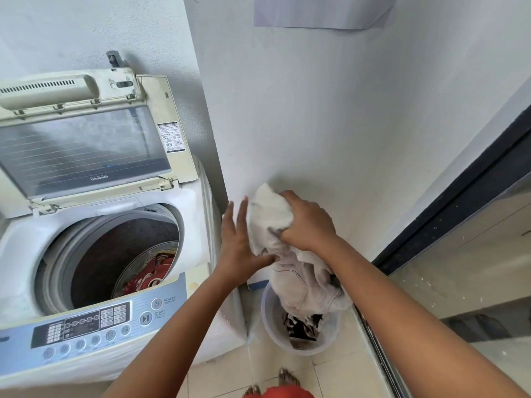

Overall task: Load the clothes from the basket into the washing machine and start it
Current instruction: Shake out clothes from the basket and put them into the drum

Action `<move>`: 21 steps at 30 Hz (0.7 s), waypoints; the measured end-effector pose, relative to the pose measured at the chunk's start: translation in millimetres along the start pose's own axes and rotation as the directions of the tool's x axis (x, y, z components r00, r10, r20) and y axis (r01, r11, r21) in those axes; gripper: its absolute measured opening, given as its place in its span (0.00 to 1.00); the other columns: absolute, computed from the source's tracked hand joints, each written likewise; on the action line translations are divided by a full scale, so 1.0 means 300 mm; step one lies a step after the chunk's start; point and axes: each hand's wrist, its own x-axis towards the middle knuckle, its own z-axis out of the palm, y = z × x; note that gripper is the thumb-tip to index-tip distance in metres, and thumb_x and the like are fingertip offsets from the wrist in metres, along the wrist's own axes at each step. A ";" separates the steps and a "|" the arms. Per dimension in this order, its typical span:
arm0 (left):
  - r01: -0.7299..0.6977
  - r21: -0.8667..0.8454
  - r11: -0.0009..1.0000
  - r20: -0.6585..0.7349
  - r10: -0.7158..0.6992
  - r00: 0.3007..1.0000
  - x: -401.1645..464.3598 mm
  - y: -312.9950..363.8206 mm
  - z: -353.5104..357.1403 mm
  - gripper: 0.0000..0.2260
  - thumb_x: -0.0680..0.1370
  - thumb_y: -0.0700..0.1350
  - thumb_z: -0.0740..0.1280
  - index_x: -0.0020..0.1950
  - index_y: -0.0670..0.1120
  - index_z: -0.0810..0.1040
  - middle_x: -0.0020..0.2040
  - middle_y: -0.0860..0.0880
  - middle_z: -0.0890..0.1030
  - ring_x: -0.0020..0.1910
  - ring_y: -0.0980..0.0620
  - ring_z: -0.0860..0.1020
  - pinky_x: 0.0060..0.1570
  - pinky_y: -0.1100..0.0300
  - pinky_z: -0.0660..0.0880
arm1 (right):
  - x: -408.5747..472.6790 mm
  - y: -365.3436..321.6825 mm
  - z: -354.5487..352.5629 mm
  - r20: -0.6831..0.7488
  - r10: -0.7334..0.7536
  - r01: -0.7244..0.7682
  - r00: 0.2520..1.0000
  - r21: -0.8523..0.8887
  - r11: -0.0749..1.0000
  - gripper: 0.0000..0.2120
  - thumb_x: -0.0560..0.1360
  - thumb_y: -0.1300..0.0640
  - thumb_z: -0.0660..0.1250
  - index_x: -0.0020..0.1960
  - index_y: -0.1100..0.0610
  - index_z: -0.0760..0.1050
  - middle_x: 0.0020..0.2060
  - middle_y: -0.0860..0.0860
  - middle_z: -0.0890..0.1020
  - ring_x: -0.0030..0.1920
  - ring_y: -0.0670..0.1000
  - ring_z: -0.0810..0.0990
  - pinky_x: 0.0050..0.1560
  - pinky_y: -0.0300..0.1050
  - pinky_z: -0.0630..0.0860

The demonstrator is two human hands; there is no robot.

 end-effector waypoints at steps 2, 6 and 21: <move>-0.100 -0.012 0.995 -0.032 0.099 0.995 0.012 0.028 -0.003 0.58 0.59 0.66 0.76 0.80 0.55 0.46 0.80 0.46 0.51 0.80 0.49 0.51 0.74 0.51 0.58 | 0.010 -0.051 -0.017 0.054 -0.138 0.144 0.989 -0.117 0.983 0.34 0.67 0.41 0.72 0.69 0.44 0.64 0.51 0.51 0.81 0.53 0.57 0.80 0.47 0.47 0.71; -0.032 -0.116 0.993 -0.151 0.014 0.988 0.011 0.058 -0.041 0.50 0.62 0.62 0.76 0.78 0.56 0.55 0.75 0.56 0.67 0.70 0.57 0.71 0.62 0.57 0.72 | 0.035 -0.104 -0.078 0.163 -0.261 0.269 0.951 -0.028 0.963 0.41 0.64 0.46 0.74 0.73 0.44 0.60 0.58 0.50 0.78 0.57 0.55 0.77 0.58 0.51 0.73; 0.135 -0.983 0.126 0.057 -0.486 0.872 0.058 -0.042 -0.022 0.14 0.79 0.45 0.62 0.63 0.44 0.79 0.59 0.43 0.82 0.61 0.45 0.79 0.66 0.46 0.72 | 0.001 0.041 -0.075 0.309 -0.139 -0.001 0.941 0.415 0.910 0.60 0.56 0.37 0.82 0.76 0.36 0.47 0.77 0.49 0.58 0.77 0.50 0.57 0.75 0.52 0.60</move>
